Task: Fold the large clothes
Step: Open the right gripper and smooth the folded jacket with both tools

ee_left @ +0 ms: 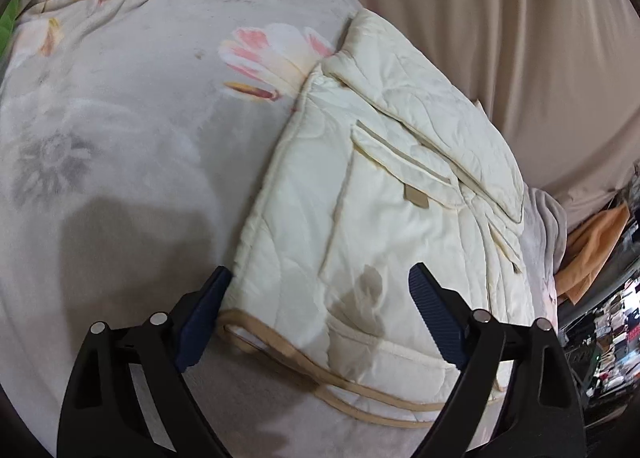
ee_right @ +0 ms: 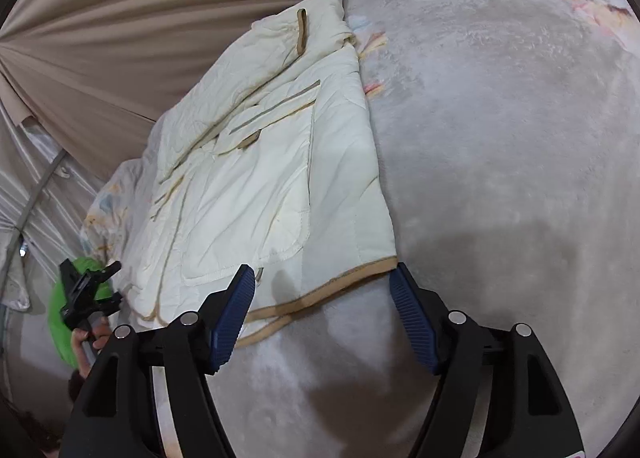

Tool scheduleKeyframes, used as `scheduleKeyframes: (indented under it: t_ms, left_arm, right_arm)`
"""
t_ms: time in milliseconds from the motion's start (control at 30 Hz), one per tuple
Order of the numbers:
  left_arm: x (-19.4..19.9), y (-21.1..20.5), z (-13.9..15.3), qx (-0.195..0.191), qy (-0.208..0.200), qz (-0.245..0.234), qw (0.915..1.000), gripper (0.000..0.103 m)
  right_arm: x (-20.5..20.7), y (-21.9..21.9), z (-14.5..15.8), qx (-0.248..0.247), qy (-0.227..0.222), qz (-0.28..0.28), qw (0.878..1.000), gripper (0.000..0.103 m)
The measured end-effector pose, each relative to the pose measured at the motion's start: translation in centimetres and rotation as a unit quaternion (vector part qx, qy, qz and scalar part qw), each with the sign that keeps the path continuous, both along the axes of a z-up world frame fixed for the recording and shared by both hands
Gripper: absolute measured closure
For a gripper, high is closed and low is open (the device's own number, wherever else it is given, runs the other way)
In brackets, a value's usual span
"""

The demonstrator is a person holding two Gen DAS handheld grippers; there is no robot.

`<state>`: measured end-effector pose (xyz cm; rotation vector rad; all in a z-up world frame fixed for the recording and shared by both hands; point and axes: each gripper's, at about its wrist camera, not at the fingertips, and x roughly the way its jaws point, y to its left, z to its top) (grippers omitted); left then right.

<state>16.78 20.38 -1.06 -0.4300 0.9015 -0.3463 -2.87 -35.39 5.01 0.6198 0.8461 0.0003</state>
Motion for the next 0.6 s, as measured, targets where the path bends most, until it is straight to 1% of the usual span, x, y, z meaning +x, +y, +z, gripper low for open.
scheduleKeyframes:
  t_ms: [33, 100, 133, 167, 200, 233, 267, 300, 333, 400, 467, 533, 600]
  left_arm:
    - [0.2, -0.3, 0.0, 0.010, 0.002, -0.004, 0.9999, 0.024]
    - [0.3, -0.9, -0.2, 0.024, 0.006, -0.003, 0.9997, 0.038]
    - [0.2, -1.0, -0.2, 0.022, 0.009, -0.006, 0.9997, 0.043]
    - [0.2, -1.1, -0.2, 0.017, 0.014, -0.008, 0.9997, 0.052]
    - [0.1, -1.0, -0.3, 0.013, 0.017, -0.008, 0.9997, 0.061]
    - [0.0, -1.0, -0.3, 0.008, 0.018, -0.008, 0.9998, 0.067]
    - [0.0, -1.0, -0.2, 0.006, 0.018, -0.008, 0.9998, 0.076]
    - [-0.1, -1.0, 0.1, 0.002, 0.017, -0.009, 0.9998, 0.080]
    - [-0.3, -1.0, 0.3, -0.001, 0.013, -0.009, 0.9999, 0.082]
    - [-0.9, -1.1, 1.0, -0.008, 0.002, -0.009, 0.9999, 0.086]
    - [-1.8, -1.1, 1.9, -0.016, -0.014, -0.011, 0.9997, 0.088]
    - [-3.1, -1.2, 3.0, -0.022, -0.030, -0.021, 0.9991, 0.089]
    - [-4.6, -1.2, 4.1, -0.025, -0.041, -0.033, 0.9983, 0.089]
  right_arm:
    - [0.4, 0.4, 0.0, -0.004, 0.000, 0.003, 1.000, 0.034]
    - [1.0, 0.9, 0.0, -0.001, 0.001, 0.001, 1.000, 0.034]
    - [1.3, 1.1, 0.0, -0.001, 0.002, -0.002, 1.000, 0.034]
    - [1.6, 1.4, 0.0, -0.003, 0.002, -0.005, 1.000, 0.035]
    - [1.5, 1.4, 0.1, -0.004, 0.001, -0.004, 1.000, 0.039]
    - [1.8, 1.6, 0.2, -0.005, -0.002, -0.005, 1.000, 0.042]
    - [2.0, 1.4, 0.1, -0.002, -0.005, -0.006, 1.000, 0.049]
    - [2.0, 1.1, 0.1, 0.005, -0.007, -0.008, 1.000, 0.057]
    - [2.0, 0.9, 0.1, 0.013, -0.010, -0.011, 1.000, 0.061]
    - [2.0, 0.7, 0.1, 0.035, -0.019, -0.016, 0.999, 0.089]
    - [1.3, 0.7, 0.9, 0.042, -0.041, -0.028, 0.998, 0.093]
    - [0.0, 1.1, 2.5, 0.026, -0.073, -0.034, 0.996, 0.095]
    - [-1.8, 1.4, 4.1, 0.021, -0.102, -0.035, 0.994, 0.096]
